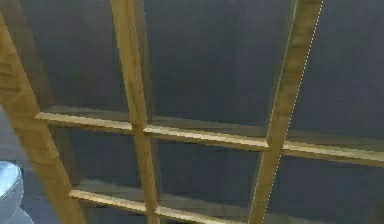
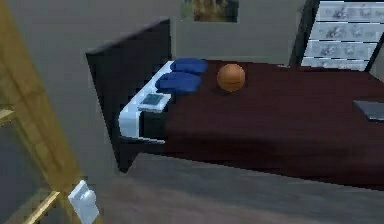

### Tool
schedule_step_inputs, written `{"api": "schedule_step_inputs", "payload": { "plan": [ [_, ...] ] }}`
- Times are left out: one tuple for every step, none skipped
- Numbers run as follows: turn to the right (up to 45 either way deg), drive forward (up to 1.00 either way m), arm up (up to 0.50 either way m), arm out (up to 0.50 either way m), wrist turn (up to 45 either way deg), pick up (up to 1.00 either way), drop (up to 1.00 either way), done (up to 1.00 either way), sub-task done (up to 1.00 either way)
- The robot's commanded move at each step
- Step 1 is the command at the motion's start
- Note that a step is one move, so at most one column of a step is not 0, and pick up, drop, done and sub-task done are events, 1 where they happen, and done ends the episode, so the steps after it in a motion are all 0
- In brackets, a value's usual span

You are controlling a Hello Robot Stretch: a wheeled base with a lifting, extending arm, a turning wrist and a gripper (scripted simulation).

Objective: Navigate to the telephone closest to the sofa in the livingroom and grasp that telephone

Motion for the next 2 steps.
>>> {"api": "schedule_step_inputs", "payload": {
  "plan": [
    [-18.0, 0.00, 0.00, 0.00, 0.0, 0.00, 0.00, 0.00, 0.00],
    [0.0, 0.05, 0.00, 0.00, 0.0, 0.00, 0.00, 0.00, 0.00]
  ]
}}
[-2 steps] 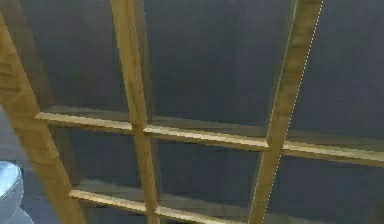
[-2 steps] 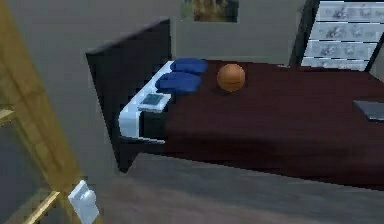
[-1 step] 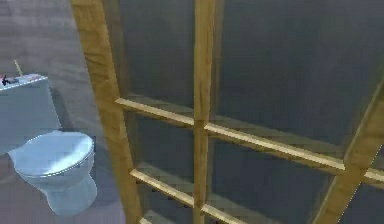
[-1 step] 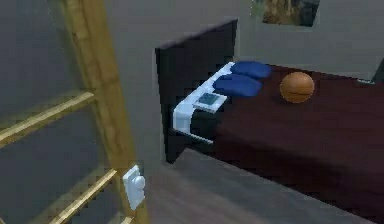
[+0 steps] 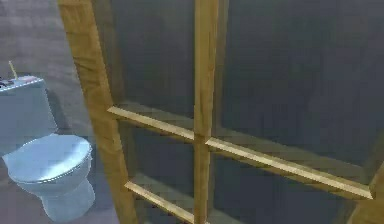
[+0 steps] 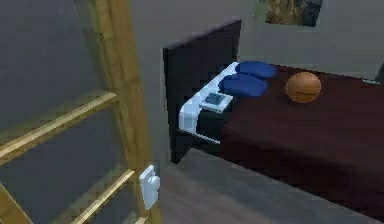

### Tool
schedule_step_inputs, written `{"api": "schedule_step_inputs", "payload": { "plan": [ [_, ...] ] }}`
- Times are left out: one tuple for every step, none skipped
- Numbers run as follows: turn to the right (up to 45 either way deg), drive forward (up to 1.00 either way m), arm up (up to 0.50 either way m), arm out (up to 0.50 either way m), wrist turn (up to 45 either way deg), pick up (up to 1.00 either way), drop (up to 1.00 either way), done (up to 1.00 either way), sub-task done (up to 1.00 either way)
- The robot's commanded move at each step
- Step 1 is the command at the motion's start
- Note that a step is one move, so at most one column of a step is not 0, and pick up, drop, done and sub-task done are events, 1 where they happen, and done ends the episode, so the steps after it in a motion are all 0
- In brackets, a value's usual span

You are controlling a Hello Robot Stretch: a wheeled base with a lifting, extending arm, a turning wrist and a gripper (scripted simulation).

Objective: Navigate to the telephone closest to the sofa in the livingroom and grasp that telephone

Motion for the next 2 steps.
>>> {"api": "schedule_step_inputs", "payload": {
  "plan": [
    [-45.0, 0.00, 0.00, 0.00, 0.0, 0.00, 0.00, 0.00, 0.00],
    [-12.0, 0.00, 0.00, 0.00, 0.0, 0.00, 0.00, 0.00, 0.00]
  ]
}}
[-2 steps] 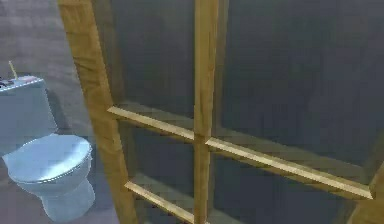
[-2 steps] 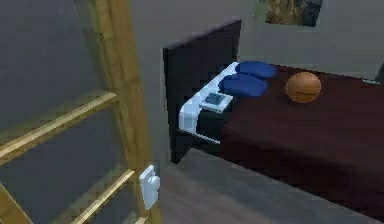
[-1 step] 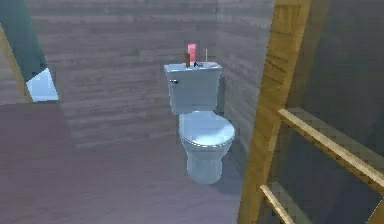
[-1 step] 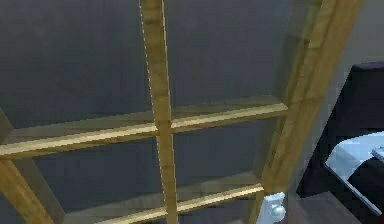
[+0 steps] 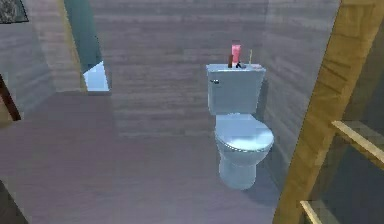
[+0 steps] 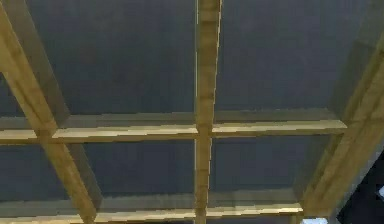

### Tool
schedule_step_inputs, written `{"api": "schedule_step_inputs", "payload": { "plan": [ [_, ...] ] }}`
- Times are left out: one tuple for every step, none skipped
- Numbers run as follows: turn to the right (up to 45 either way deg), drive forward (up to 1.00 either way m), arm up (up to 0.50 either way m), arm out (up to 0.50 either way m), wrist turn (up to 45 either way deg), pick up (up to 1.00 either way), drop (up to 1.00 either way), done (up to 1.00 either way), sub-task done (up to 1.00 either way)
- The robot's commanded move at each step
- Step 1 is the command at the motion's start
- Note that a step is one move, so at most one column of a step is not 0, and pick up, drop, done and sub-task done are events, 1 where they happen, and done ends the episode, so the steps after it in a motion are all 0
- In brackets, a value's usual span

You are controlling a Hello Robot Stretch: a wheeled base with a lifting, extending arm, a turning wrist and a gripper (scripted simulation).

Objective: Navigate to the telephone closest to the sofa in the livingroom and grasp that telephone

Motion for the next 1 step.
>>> {"api": "schedule_step_inputs", "payload": {
  "plan": [
    [0.0, 0.75, 0.00, 0.00, 0.0, 0.00, 0.00, 0.00, 0.00]
  ]
}}
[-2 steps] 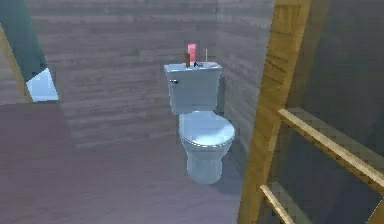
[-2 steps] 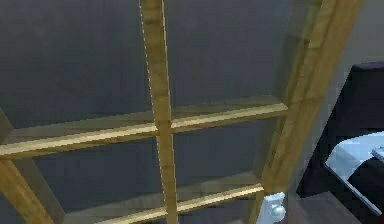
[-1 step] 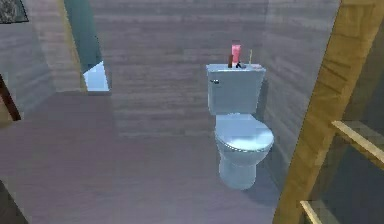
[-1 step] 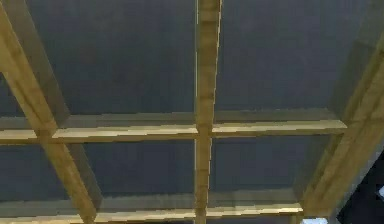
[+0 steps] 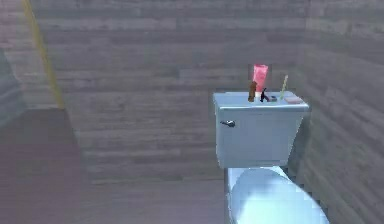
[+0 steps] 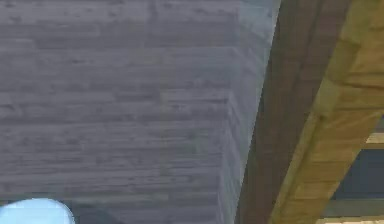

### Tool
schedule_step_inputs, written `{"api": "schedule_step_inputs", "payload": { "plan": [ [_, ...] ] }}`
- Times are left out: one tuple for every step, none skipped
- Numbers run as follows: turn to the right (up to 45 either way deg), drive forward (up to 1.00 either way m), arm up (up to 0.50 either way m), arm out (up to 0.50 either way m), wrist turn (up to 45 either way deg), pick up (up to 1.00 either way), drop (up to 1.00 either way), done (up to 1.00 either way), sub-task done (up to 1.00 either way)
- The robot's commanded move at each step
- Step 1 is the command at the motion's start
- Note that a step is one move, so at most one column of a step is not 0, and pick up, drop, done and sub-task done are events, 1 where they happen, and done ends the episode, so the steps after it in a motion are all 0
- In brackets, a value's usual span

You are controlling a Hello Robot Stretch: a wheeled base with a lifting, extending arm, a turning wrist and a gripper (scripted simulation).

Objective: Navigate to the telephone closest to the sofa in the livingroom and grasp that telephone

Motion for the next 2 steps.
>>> {"api": "schedule_step_inputs", "payload": {
  "plan": [
    [-45.0, 0.00, 0.00, 0.00, 0.0, 0.00, 0.00, 0.00, 0.00],
    [-12.0, 0.00, 0.00, 0.00, 0.0, 0.00, 0.00, 0.00, 0.00]
  ]
}}
